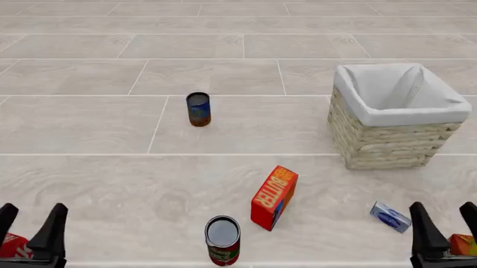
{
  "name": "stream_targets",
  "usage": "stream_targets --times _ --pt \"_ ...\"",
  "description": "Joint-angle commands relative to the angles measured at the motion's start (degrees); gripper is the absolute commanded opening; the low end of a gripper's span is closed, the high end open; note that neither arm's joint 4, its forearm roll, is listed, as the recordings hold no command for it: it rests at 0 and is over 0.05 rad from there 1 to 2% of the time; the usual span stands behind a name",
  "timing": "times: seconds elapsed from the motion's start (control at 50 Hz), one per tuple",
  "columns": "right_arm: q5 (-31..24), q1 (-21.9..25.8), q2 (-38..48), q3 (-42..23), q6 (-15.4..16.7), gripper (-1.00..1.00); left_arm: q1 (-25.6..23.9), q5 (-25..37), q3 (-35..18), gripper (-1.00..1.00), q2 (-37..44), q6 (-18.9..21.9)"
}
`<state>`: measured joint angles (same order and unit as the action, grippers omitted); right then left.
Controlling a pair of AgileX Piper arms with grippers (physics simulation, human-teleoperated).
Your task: Pick the cream cheese and place it in the basket.
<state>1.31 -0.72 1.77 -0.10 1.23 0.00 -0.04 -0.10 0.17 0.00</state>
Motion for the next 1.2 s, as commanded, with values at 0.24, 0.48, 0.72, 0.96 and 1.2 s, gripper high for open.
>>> stream_targets --times 0.24,0.48,0.72,0.96,1.2 --pt "-4.4 1.76 -0.73 -3.89 0.94 1.0 0.0 -0.07 -0.15 1.0 0.26 0.0" --pt "-7.69 1.56 1.62 -8.82 2.06 1.0 0.0 -0.07 -0.15 1.0 0.26 0.0" --pt "-10.61 2.66 7.49 -17.48 2.79 1.0 0.0 -0.07 -0.15 1.0 0.26 0.0" --pt "-8.09 1.81 17.32 -21.35 1.75 1.0 0.0 -0.07 -0.15 1.0 0.26 0.0" --pt "-8.99 2.88 29.83 -26.1 2.02 1.0 0.0 -0.07 -0.15 1.0 0.26 0.0"
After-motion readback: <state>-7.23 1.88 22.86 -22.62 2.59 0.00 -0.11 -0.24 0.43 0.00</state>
